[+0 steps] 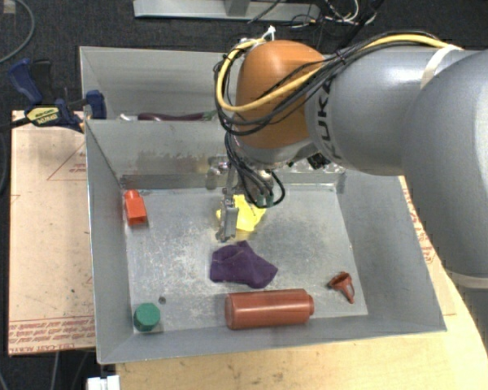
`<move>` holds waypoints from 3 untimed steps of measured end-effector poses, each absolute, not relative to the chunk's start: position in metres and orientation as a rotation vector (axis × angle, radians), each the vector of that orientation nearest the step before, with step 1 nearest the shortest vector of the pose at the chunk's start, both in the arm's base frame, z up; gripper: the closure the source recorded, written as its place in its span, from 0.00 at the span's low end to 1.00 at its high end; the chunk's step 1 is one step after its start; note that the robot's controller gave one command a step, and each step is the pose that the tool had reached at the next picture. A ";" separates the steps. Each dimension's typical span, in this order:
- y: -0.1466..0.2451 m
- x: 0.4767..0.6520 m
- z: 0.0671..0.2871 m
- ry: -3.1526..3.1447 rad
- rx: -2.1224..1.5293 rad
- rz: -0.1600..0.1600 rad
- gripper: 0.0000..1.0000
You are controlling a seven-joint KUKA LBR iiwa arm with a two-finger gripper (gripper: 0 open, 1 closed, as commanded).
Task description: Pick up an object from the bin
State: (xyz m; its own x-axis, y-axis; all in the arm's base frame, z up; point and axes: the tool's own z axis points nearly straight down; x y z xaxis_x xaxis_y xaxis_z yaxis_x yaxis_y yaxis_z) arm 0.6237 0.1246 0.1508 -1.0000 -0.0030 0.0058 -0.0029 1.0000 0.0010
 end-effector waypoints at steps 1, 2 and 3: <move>0.124 0.625 0.156 -3.143 0.001 -0.002 0.00; 0.094 0.638 0.118 -3.143 0.216 -0.007 0.00; 0.062 0.648 0.109 -3.122 0.316 -0.003 0.00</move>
Offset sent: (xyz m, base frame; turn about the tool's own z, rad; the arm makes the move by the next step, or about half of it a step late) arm 0.0230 -0.0702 -0.0808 -0.2573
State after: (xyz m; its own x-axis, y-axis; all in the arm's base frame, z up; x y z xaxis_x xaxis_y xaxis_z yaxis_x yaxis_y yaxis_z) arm 0.6483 0.0615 0.1089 -0.9797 -0.2005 0.0030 -0.2005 0.9797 0.0022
